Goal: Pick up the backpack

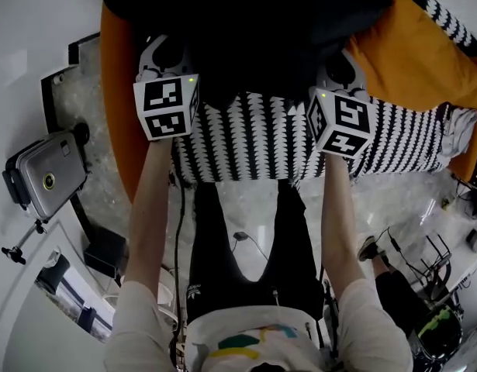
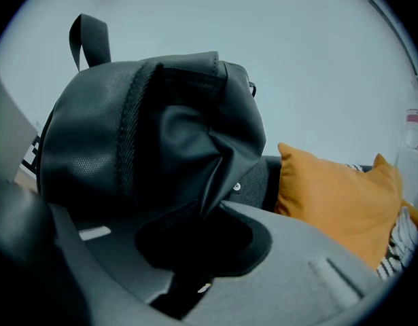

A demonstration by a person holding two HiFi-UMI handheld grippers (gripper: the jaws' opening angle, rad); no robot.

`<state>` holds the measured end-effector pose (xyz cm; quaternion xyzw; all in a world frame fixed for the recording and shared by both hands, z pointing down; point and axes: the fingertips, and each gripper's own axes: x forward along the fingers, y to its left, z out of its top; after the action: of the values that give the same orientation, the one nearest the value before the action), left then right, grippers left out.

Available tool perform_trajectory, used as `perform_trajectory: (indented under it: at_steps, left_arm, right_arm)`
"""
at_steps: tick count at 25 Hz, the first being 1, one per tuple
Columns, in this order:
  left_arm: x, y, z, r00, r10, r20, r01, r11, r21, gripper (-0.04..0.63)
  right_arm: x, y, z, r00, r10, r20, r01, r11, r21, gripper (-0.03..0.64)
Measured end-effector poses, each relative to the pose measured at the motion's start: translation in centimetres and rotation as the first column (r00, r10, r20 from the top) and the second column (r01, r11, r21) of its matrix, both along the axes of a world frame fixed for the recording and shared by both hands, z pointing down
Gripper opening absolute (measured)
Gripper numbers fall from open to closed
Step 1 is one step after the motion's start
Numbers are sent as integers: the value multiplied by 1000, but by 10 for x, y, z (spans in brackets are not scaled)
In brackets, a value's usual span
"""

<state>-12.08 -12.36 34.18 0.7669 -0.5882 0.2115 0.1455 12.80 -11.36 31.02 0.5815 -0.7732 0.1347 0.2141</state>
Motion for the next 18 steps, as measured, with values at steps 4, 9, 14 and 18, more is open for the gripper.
perform_trajectory:
  at_steps: [4, 9, 14, 18]
  left_arm:
    - [18, -21, -67, 1000, -1, 6, 0, 997, 83, 55]
    - [2, -24, -114, 999, -25, -33, 30, 989, 144, 55]
    - [-9, -38, -201, 998, -32, -60, 45, 971, 233, 55]
    - [-2, -28, -294, 994, -47, -97, 72, 960, 269, 54]
  right_arm:
    - [19, -15, -66, 1000, 20, 7, -21, 997, 76, 61]
    - [3, -20, -115, 1000, 26, -6, -25, 988, 153, 60]
    - [-7, -35, -201, 1000, 29, -4, -27, 971, 239, 60]
    - [2, -25, -282, 998, 54, 27, -59, 965, 255, 59]
